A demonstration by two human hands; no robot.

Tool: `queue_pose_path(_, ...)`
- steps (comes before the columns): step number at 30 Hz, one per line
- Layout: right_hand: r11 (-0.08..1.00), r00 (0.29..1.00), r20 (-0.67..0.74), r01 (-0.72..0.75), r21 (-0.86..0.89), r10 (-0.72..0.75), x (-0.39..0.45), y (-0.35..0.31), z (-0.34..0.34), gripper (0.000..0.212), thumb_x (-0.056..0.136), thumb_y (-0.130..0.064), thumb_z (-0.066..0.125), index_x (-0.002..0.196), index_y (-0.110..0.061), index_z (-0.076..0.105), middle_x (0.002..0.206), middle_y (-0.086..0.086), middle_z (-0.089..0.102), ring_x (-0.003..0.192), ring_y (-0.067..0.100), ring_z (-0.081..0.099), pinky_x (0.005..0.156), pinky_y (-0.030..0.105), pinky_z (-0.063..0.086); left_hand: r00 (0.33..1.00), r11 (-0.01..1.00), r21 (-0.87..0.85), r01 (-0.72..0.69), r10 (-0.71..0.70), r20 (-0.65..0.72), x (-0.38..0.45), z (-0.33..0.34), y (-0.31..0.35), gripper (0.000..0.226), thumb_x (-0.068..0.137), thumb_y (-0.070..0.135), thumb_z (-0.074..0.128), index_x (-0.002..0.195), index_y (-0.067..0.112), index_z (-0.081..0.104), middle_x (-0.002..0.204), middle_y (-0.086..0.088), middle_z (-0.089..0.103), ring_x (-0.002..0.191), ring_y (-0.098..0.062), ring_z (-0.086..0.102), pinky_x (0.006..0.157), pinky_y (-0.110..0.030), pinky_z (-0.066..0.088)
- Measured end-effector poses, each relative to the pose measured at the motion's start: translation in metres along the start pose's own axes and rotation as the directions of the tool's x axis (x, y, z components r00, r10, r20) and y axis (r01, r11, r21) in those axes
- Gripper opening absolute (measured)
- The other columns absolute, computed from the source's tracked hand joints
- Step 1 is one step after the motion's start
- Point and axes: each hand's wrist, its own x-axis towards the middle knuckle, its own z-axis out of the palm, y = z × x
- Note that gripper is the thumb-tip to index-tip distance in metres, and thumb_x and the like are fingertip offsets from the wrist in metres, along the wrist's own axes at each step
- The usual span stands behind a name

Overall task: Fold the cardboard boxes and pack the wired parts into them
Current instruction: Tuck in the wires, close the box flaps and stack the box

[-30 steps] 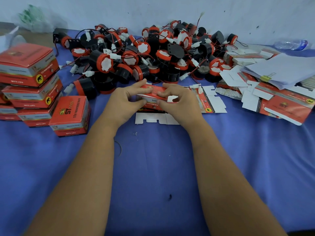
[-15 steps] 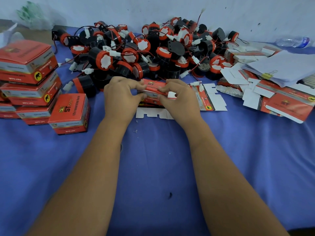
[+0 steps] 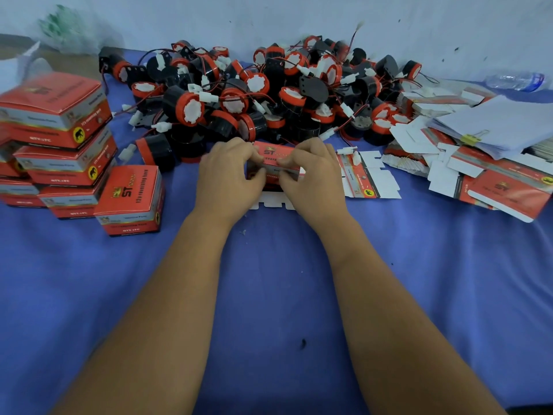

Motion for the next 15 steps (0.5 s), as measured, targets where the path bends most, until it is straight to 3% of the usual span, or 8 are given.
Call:
queue_pose_path(3, 0.980, 0.989, 0.075, -0.135, 0.149, 0.125, -0.002, 0.004, -0.002, 0.031, 0.083, -0.015, 0.072, 0.113, -0.018, 0.066, 0.141, 0.009, 0.045, 0.134, 0.024, 0.037, 0.106, 0.035, 0.037, 0.998, 0.981, -0.181, 0.067, -0.062, 0.034, -0.001, 0.001, 0.000, 0.001, 0.090, 0.012, 0.063, 0.089, 0.012, 0.063, 0.095, 0.008, 0.055, 0.091, -0.007, 0.052, 0.075, -0.013, 0.041)
queue_pose_path(6, 0.962, 0.959, 0.219, -0.219, 0.164, 0.181, 0.003, 0.005, -0.002, 0.065, 0.083, -0.022, 0.074, 0.140, -0.019, 0.045, 0.137, 0.003, 0.049, 0.127, 0.016, 0.045, 0.101, 0.025, 0.039, 0.989, 0.954, -0.263, 0.144, -0.147, 0.010, 0.002, 0.002, -0.002, 0.013, 0.094, 0.009, 0.056, 0.100, 0.016, 0.065, 0.108, 0.009, 0.059, 0.100, -0.004, 0.053, 0.077, -0.005, 0.040)
queue_pose_path(9, 0.960, 0.961, 0.145, -0.252, 0.120, 0.234, 0.007, -0.001, -0.002, 0.071, 0.075, -0.029, 0.081, 0.137, -0.018, 0.048, 0.127, 0.001, 0.049, 0.119, 0.015, 0.047, 0.096, 0.023, 0.039, 0.946, 0.905, -0.309, 0.291, -0.320, -0.048, 0.005, 0.003, -0.009, 0.037, 0.098, -0.001, 0.039, 0.126, 0.018, 0.056, 0.127, 0.002, 0.056, 0.111, -0.014, 0.054, 0.089, -0.022, 0.045)
queue_pose_path(11, 0.947, 0.963, 0.009, -0.265, 0.182, 0.268, 0.009, -0.013, -0.004, 0.064, 0.073, -0.030, 0.082, 0.130, -0.022, 0.054, 0.119, 0.000, 0.048, 0.113, 0.018, 0.049, 0.095, 0.028, 0.045, 0.900, 0.879, -0.225, 0.421, -0.436, -0.020, 0.009, 0.004, -0.017, 0.046, 0.096, -0.006, 0.037, 0.136, 0.011, 0.050, 0.136, -0.008, 0.054, 0.118, -0.025, 0.053, 0.090, -0.034, 0.044)
queue_pose_path(13, 0.928, 0.963, -0.114, -0.196, 0.317, 0.243, 0.009, -0.031, -0.005, 0.055, 0.072, -0.029, 0.082, 0.121, -0.027, 0.059, 0.111, -0.003, 0.047, 0.104, 0.012, 0.052, 0.088, 0.025, 0.049, 0.872, 0.863, -0.129, 0.489, -0.486, 0.051, 0.011, 0.009, -0.021, 0.041, 0.094, -0.004, 0.041, 0.130, 0.004, 0.059, 0.129, -0.015, 0.059, 0.120, -0.032, 0.054, 0.091, -0.038, 0.045)
queue_pose_path(15, 0.896, 0.979, -0.145, -0.067, 0.439, 0.145, 0.008, -0.058, -0.003, 0.049, 0.073, -0.027, 0.082, 0.117, -0.029, 0.061, 0.108, -0.005, 0.047, 0.100, -0.001, 0.051, 0.082, 0.011, 0.046, 0.906, 0.910, 0.019, 0.415, -0.415, 0.076, 0.011, 0.009, -0.019, 0.036, 0.096, 0.019, 0.044, 0.122, 0.006, 0.066, 0.117, -0.012, 0.063, 0.112, -0.030, 0.058, 0.087, -0.036, 0.045)
